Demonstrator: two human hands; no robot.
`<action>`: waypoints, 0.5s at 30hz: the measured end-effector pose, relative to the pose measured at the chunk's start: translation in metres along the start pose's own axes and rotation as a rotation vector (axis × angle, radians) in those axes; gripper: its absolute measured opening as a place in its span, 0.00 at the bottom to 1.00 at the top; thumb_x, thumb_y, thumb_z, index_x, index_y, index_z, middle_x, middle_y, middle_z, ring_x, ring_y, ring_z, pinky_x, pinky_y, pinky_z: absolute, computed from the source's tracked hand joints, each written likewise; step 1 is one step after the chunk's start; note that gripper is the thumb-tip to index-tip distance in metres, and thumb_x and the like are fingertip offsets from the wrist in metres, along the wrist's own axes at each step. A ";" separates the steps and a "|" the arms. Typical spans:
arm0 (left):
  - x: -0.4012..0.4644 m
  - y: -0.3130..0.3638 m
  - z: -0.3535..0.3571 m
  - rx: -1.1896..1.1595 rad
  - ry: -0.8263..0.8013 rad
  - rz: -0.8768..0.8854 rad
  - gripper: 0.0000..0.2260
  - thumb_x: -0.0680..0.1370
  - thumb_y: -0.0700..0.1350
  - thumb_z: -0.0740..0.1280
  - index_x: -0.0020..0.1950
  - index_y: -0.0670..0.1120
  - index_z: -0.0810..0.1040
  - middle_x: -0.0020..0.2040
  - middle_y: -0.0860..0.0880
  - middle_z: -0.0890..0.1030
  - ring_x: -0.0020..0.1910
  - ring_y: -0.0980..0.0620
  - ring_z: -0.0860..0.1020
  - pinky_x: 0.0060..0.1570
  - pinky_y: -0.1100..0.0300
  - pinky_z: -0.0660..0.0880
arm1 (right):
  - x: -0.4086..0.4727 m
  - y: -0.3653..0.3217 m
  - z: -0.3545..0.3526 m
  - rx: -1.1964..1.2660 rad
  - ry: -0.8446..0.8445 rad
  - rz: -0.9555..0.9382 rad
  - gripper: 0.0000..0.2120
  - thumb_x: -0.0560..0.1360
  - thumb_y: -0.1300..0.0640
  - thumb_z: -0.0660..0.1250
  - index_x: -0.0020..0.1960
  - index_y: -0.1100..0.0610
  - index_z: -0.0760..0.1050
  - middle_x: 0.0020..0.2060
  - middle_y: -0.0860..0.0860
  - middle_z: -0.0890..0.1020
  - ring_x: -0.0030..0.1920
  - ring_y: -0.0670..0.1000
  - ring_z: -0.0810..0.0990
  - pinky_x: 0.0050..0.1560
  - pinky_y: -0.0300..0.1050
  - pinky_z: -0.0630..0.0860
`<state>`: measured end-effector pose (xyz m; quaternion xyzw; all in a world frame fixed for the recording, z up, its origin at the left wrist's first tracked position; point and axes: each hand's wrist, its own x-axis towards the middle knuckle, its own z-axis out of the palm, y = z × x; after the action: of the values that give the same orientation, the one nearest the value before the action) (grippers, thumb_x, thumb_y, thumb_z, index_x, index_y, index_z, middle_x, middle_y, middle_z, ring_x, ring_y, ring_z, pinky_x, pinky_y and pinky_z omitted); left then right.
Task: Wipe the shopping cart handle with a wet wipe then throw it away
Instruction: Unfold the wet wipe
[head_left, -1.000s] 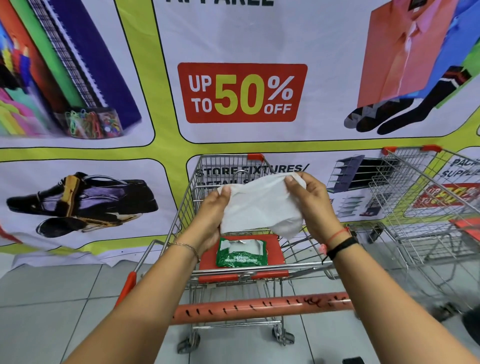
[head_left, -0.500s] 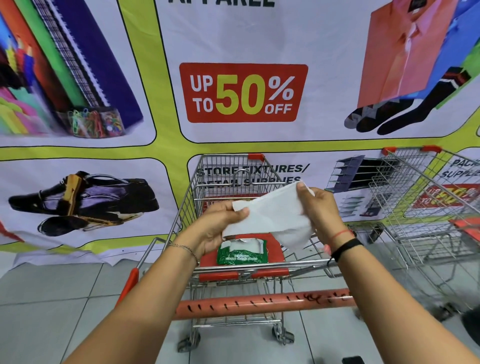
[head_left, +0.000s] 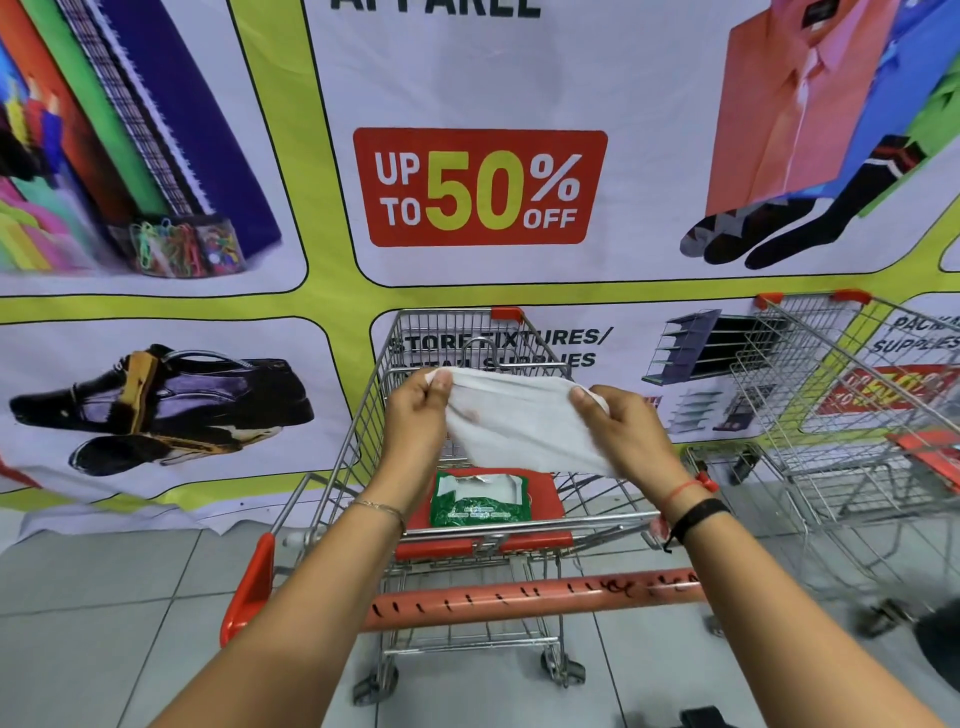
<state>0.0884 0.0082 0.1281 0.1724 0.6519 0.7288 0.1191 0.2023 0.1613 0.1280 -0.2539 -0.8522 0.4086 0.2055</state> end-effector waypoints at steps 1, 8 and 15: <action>-0.001 0.001 0.002 0.039 0.019 0.026 0.09 0.78 0.42 0.57 0.42 0.46 0.75 0.29 0.54 0.80 0.32 0.61 0.76 0.37 0.66 0.72 | 0.000 -0.001 0.000 0.031 -0.009 0.004 0.21 0.78 0.50 0.59 0.26 0.49 0.65 0.23 0.43 0.68 0.26 0.43 0.66 0.25 0.35 0.61; -0.007 0.003 -0.007 0.431 -0.115 0.257 0.16 0.79 0.46 0.55 0.30 0.51 0.64 0.27 0.53 0.62 0.28 0.55 0.61 0.24 0.72 0.60 | 0.000 -0.001 -0.002 0.242 0.043 0.025 0.19 0.78 0.50 0.57 0.29 0.52 0.64 0.26 0.48 0.66 0.29 0.48 0.63 0.32 0.42 0.60; -0.002 0.002 -0.016 0.264 -0.179 0.070 0.11 0.79 0.43 0.55 0.48 0.43 0.77 0.46 0.50 0.76 0.48 0.53 0.72 0.41 0.76 0.67 | -0.002 0.003 -0.007 0.112 -0.003 -0.007 0.21 0.78 0.50 0.56 0.28 0.51 0.60 0.24 0.48 0.64 0.26 0.48 0.61 0.28 0.41 0.56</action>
<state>0.0842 -0.0078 0.1285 0.2732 0.7224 0.6223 0.1275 0.2081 0.1656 0.1293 -0.2383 -0.8292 0.4555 0.2195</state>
